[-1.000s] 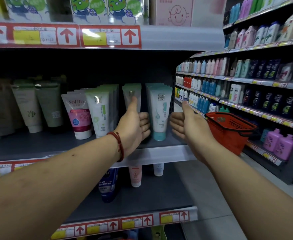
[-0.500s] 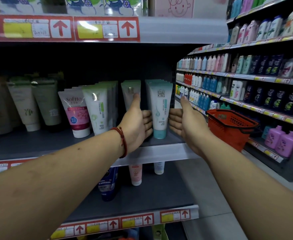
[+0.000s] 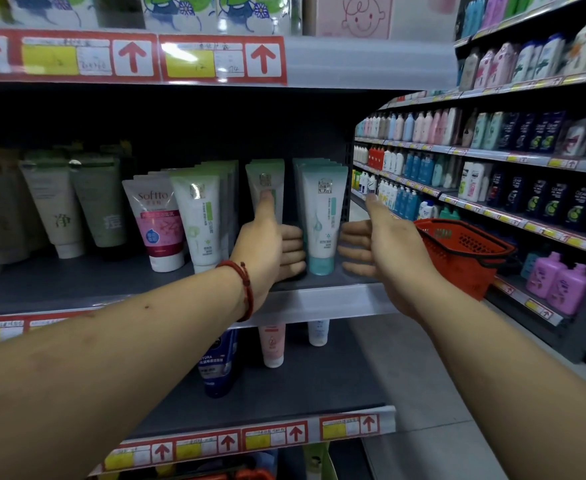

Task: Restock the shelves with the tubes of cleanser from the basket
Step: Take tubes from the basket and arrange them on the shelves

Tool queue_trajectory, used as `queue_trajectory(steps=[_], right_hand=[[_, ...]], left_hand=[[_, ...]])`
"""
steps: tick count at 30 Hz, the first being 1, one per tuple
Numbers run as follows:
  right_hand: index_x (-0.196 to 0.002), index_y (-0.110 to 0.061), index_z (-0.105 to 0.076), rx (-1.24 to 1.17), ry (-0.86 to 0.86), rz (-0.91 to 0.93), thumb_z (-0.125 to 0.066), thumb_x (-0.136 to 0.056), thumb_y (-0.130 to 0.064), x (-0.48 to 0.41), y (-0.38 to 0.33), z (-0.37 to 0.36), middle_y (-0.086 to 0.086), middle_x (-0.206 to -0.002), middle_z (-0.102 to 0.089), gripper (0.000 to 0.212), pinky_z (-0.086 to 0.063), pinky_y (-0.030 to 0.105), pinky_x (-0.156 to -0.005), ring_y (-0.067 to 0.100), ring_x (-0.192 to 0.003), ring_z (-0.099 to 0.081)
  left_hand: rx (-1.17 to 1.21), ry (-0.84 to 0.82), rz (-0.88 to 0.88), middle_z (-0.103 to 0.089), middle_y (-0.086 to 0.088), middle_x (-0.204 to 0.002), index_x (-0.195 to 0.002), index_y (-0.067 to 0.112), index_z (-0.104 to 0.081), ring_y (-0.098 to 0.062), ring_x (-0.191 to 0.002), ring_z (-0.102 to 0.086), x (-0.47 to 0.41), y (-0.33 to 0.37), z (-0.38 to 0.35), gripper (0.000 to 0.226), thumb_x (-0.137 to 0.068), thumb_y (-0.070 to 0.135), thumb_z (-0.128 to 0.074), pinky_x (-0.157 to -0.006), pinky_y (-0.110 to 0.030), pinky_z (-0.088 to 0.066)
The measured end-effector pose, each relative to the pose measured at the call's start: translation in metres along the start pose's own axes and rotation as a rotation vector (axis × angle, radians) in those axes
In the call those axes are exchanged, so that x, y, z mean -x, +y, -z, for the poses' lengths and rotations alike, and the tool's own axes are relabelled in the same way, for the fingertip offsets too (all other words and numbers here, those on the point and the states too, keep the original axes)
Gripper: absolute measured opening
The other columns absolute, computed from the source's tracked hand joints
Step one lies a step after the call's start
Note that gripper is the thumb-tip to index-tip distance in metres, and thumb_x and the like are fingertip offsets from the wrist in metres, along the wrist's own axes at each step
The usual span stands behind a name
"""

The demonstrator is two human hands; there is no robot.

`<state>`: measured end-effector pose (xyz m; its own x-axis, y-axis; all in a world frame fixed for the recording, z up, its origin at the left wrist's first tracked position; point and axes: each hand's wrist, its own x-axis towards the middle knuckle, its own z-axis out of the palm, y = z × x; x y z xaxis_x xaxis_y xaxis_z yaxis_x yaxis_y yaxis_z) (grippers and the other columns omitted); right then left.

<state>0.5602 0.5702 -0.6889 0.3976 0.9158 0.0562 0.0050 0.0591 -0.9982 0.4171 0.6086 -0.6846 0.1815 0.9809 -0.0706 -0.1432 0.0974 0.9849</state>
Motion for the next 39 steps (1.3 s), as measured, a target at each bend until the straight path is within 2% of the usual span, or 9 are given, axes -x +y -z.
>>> queue_trajectory(steps=[3,6,11,16,19,23,29,35,39], right_hand=[[-0.089,-0.005,-0.068,-0.029,0.007,-0.005,-0.041,-0.105,-0.048,0.008,-0.002,-0.005,0.022,-0.108,-0.072,0.053,-0.049,0.062,-0.096,0.043,-0.112,-0.064],[-0.110,0.000,-0.069,-0.041,-0.003,0.001,-0.040,-0.105,-0.048,0.007,0.000,-0.006,0.004,-0.091,-0.073,0.057,-0.058,0.045,-0.090,0.025,-0.097,-0.073],[-0.129,0.003,-0.061,-0.071,-0.053,-0.007,-0.038,-0.106,-0.046,0.006,0.001,-0.006,0.014,-0.119,-0.070,0.058,-0.057,0.027,-0.083,0.014,-0.090,-0.069],[-0.097,-0.016,-0.071,-0.004,0.071,0.085,-0.044,-0.103,-0.048,0.009,0.006,-0.007,0.007,-0.102,-0.075,0.042,-0.055,0.049,-0.098,0.023,-0.101,-0.073],[-0.110,-0.010,-0.072,-0.019,0.119,0.186,-0.045,-0.104,-0.045,0.017,0.004,-0.008,0.003,-0.107,-0.075,0.045,-0.057,0.038,-0.096,0.013,-0.099,-0.073],[-0.125,0.000,-0.065,-0.065,-0.017,0.200,-0.043,-0.106,-0.040,0.032,0.000,-0.018,0.010,-0.117,-0.072,0.050,-0.056,0.034,-0.098,0.016,-0.106,-0.072],[-0.142,-0.004,-0.052,-0.072,-0.244,0.091,-0.038,-0.105,-0.046,0.031,-0.003,-0.048,0.010,-0.144,-0.057,0.057,-0.043,0.038,-0.114,0.019,-0.130,-0.057],[-0.157,-0.016,-0.029,-0.067,-0.362,0.025,-0.032,-0.097,-0.068,0.011,-0.009,-0.069,0.002,-0.160,-0.036,0.080,-0.028,0.034,-0.121,0.014,-0.145,-0.038],[-0.158,-0.015,-0.026,-0.089,-0.369,0.002,-0.030,-0.098,-0.067,-0.004,-0.014,-0.078,0.001,-0.162,-0.033,0.080,-0.027,0.027,-0.114,0.013,-0.146,-0.036]], left_hand=[[0.030,-0.027,0.013,-0.066,-0.025,-0.123,-0.126,-0.009,-0.059,-0.033,-0.109,-0.068,0.004,-0.002,0.000,0.085,-0.100,0.066,-0.028,-0.089,-0.043,-0.058],[0.060,-0.036,0.014,-0.064,-0.027,-0.126,-0.128,-0.011,-0.057,-0.034,-0.112,-0.067,0.004,-0.002,-0.003,0.087,-0.100,0.066,-0.028,-0.090,-0.043,-0.056],[0.090,-0.040,0.023,-0.061,-0.028,-0.131,-0.131,-0.012,-0.054,-0.035,-0.116,-0.064,0.004,-0.002,-0.004,0.087,-0.100,0.065,-0.029,-0.092,-0.043,-0.054],[0.065,-0.033,0.027,-0.057,-0.026,-0.138,-0.134,-0.008,-0.054,-0.035,-0.125,-0.059,0.005,0.001,0.003,0.083,-0.101,0.064,-0.028,-0.099,-0.044,-0.050],[0.016,-0.044,0.008,-0.054,-0.022,-0.143,-0.136,-0.001,-0.056,-0.033,-0.130,-0.055,0.007,0.004,0.018,0.076,-0.102,0.061,-0.028,-0.103,-0.041,-0.046],[0.011,-0.062,-0.023,-0.053,-0.018,-0.145,-0.137,0.005,-0.056,-0.031,-0.133,-0.052,0.010,0.009,0.045,0.072,-0.101,0.061,-0.029,-0.111,-0.043,-0.041],[0.043,-0.077,-0.015,-0.035,-0.006,-0.161,-0.157,0.012,-0.026,-0.026,-0.148,-0.032,0.008,0.012,0.062,0.084,-0.096,0.070,-0.027,-0.122,-0.043,-0.024],[0.041,-0.083,-0.014,-0.034,-0.002,-0.161,-0.157,0.016,-0.026,-0.017,-0.146,-0.034,-0.004,0.012,0.056,0.086,-0.094,0.074,-0.026,-0.112,-0.031,-0.027],[0.094,-0.150,-0.002,-0.048,0.003,-0.146,-0.151,0.013,-0.039,-0.010,-0.117,-0.055,-0.007,0.016,0.045,0.077,-0.099,0.067,-0.024,-0.096,-0.026,-0.031]])
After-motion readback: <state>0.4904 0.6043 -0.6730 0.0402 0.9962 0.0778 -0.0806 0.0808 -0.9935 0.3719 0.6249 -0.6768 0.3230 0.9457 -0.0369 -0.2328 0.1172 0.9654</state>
